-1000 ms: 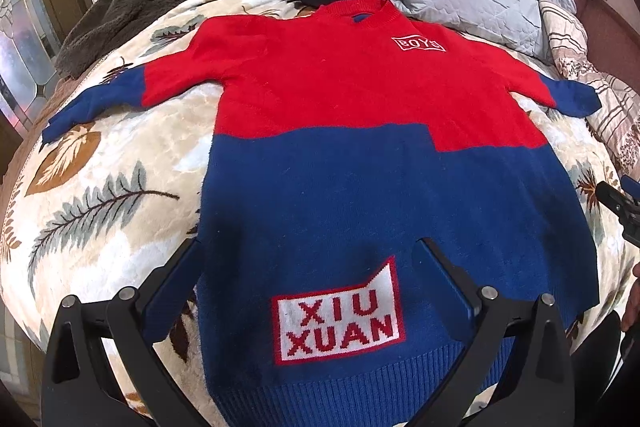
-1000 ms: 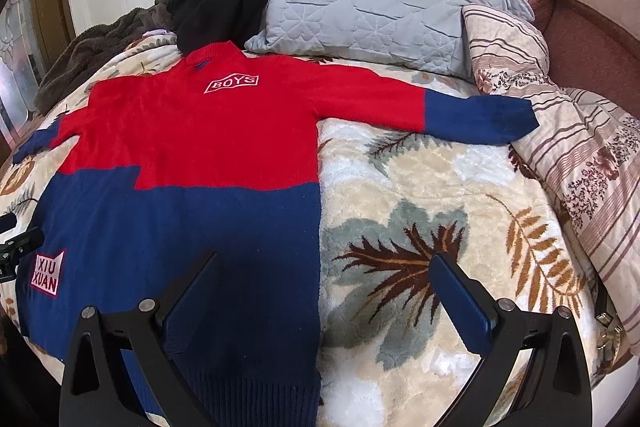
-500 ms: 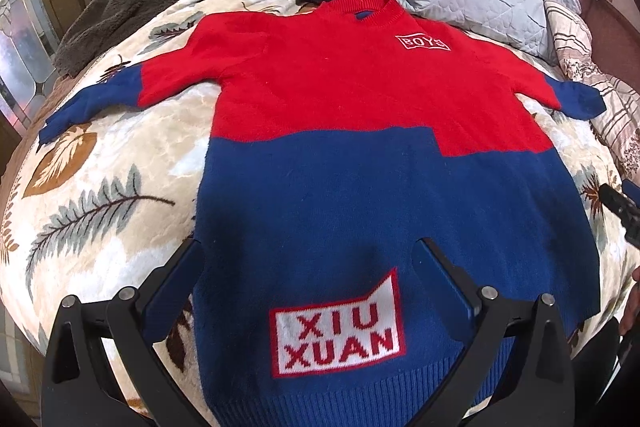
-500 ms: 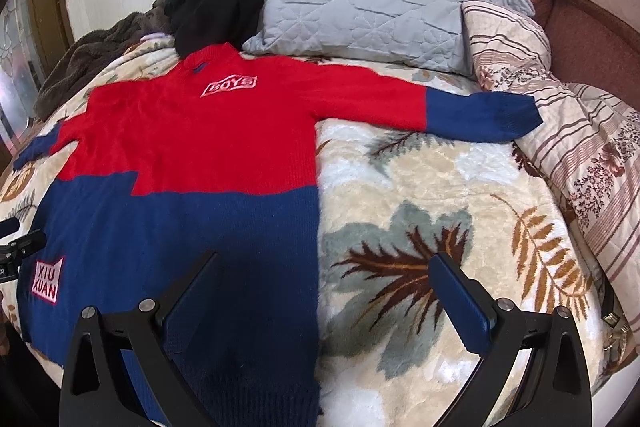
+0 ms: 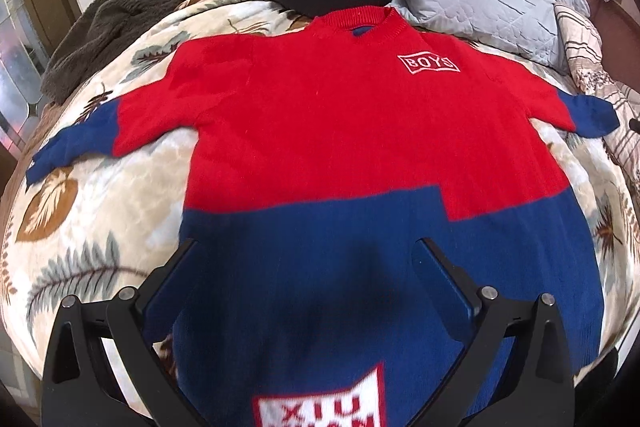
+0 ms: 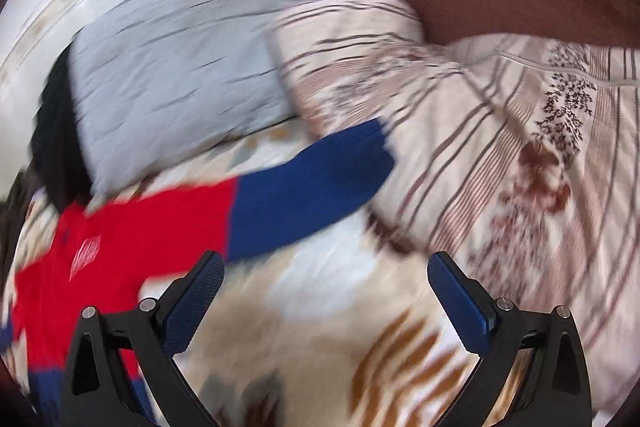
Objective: Fold small clothes
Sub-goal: 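Grasp the blue sleeve cuff nearest the right gripper with the right gripper, then fold the held sleeve across the sweater chest with the right gripper, release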
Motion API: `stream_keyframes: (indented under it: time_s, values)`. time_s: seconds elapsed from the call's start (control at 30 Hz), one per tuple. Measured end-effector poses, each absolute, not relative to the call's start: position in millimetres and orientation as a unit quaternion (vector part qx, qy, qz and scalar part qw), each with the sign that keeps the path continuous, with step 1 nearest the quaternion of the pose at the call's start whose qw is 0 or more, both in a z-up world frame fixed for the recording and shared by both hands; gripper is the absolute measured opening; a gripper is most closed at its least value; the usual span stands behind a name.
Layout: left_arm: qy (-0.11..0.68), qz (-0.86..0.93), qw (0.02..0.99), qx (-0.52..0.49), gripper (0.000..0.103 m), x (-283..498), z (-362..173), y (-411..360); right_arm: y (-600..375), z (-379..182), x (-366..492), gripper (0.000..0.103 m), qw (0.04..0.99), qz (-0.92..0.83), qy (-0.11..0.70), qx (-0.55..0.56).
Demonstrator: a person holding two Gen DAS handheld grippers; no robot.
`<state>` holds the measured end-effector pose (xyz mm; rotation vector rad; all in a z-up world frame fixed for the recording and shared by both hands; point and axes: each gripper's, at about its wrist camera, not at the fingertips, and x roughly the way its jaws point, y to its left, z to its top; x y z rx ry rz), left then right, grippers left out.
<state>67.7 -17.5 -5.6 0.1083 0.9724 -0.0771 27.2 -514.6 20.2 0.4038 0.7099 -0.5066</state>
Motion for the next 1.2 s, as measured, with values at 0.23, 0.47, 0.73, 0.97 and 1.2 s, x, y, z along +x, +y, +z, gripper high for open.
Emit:
stream_keyframes:
  time_s: [0.23,0.47,0.73,0.97,1.2]
  values:
    - [0.474,-0.031,0.879,0.051,0.103,103.5,-11.9,-23.8,-561.5,4.0,70.3,0.091,0.880,-0.277,0.330,0.200]
    - [0.473,-0.032,0.879,0.042,0.103,136.7,-14.1,-33.7,-572.2,-14.1,100.4,0.075,0.883,-0.290,0.337,0.153]
    - [0.484,-0.042,0.874,0.021,0.103,170.8,-19.0,-48.8,-571.9,-11.8,101.5,0.007,0.889,-0.270,0.334,0.157]
    - [0.508,-0.053,0.860,-0.010,0.103,188.1,-25.7,-51.1,-544.1,15.4,93.0,0.006,0.912,-0.210,0.298,0.186]
    - [0.531,-0.060,0.844,-0.052,0.103,189.5,-30.5,-40.3,-469.1,27.3,105.9,0.006,0.928,-0.121,0.293,0.198]
